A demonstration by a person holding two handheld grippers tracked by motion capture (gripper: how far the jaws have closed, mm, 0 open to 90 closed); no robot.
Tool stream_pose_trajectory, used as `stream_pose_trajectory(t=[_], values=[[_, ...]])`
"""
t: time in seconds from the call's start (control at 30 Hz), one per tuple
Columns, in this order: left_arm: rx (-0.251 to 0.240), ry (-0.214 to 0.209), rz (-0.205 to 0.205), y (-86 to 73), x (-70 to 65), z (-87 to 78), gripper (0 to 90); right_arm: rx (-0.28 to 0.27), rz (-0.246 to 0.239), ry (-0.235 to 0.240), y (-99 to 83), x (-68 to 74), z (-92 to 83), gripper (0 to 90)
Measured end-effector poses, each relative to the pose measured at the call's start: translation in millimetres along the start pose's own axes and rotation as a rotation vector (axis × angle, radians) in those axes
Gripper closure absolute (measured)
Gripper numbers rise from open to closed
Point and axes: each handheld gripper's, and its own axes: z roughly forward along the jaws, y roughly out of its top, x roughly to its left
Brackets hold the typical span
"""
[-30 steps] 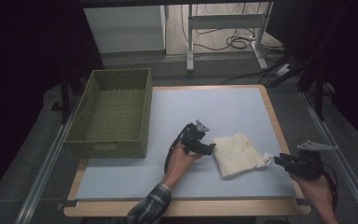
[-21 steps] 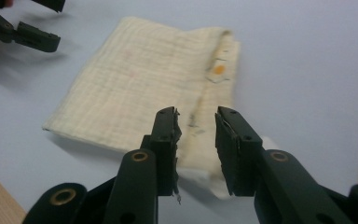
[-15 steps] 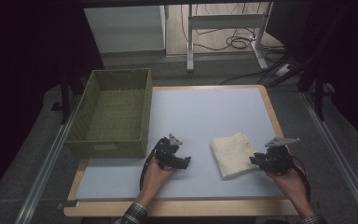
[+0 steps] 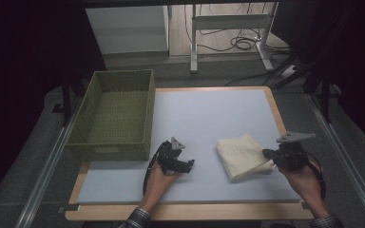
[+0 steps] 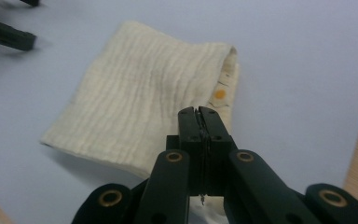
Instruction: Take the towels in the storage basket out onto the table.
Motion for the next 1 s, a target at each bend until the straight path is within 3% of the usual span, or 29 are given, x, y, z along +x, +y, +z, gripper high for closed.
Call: stream_pose_trajectory(t=[0.3,0.43,0.53,0.67,0.73,0.9,1.0], values=[[-0.001,0.001,0.0,-0.1,-0.1,0.1,10.9,0.082,0.085,0.013,-32.0,-20.3,31.3,87.1],[-0.001,0.001,0.0,-0.2,-0.2,0.1,11.0,0.095,0.1,0.004,-38.5,-22.3,35.3,68.2],[-0.002,0.002,0.0,-0.3,-0.3,0.1,11.0,0.106,0.112,0.012,-42.3,-22.2,37.7,63.8],[-0.002,0.002,0.0,-0.3,-0.3,0.1,11.0,0.1,0.178,0.054,-47.6,-25.6,38.0,70.2],[-0.002,0.002,0.0,-0.3,-0.3,0.1,11.0,0.102,0.193,0.1,-49.1,-26.1,37.6,80.6],[-0.003,0.002,0.0,-0.4,-0.4,0.2,11.0,0.111,0.208,0.118,-48.1,-25.6,35.5,87.3],[-0.005,0.002,-0.002,-0.4,-0.5,0.4,11.0,0.074,0.198,0.111,-40.8,-25.0,26.2,87.4]])
